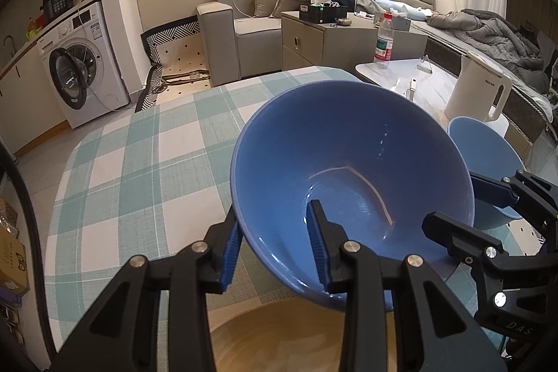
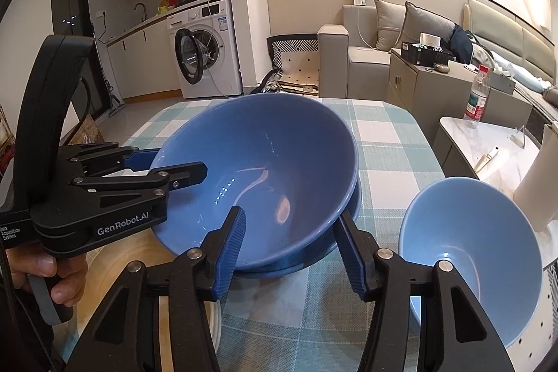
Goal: Organize plates and bowls
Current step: 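Lower the held bowl with both grippers into the other blue bowl, then open both grippers to release the bowl into the lower bowl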
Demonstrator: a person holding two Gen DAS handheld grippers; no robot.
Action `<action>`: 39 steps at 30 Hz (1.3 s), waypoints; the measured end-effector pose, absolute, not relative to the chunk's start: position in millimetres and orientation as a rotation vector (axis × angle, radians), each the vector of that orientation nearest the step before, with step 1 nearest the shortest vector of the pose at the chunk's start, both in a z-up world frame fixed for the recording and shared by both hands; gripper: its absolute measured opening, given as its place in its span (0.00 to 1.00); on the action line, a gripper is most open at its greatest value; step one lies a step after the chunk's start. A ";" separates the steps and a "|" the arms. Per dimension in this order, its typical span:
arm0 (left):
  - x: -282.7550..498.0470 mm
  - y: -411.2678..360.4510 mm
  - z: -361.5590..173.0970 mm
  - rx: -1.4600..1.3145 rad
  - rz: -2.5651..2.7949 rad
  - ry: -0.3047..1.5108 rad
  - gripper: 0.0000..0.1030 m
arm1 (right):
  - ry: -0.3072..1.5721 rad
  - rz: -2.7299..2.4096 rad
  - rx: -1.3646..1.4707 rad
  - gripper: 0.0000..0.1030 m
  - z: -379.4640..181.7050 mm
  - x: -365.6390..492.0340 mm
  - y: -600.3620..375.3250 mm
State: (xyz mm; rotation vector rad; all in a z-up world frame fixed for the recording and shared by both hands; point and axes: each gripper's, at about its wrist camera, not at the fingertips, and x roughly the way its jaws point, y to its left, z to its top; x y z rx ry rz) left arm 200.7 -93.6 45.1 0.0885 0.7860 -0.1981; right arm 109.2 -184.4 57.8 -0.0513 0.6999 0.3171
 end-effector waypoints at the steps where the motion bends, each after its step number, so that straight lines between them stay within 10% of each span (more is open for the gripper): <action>1: 201.7 -94.1 43.9 0.089 -0.198 0.791 0.33 | 0.701 0.318 -0.049 0.55 57.8 109.4 -184.5; 39: 199.8 -103.8 29.2 0.133 -0.219 0.853 0.52 | 0.740 0.377 -0.017 0.82 48.7 112.4 -180.4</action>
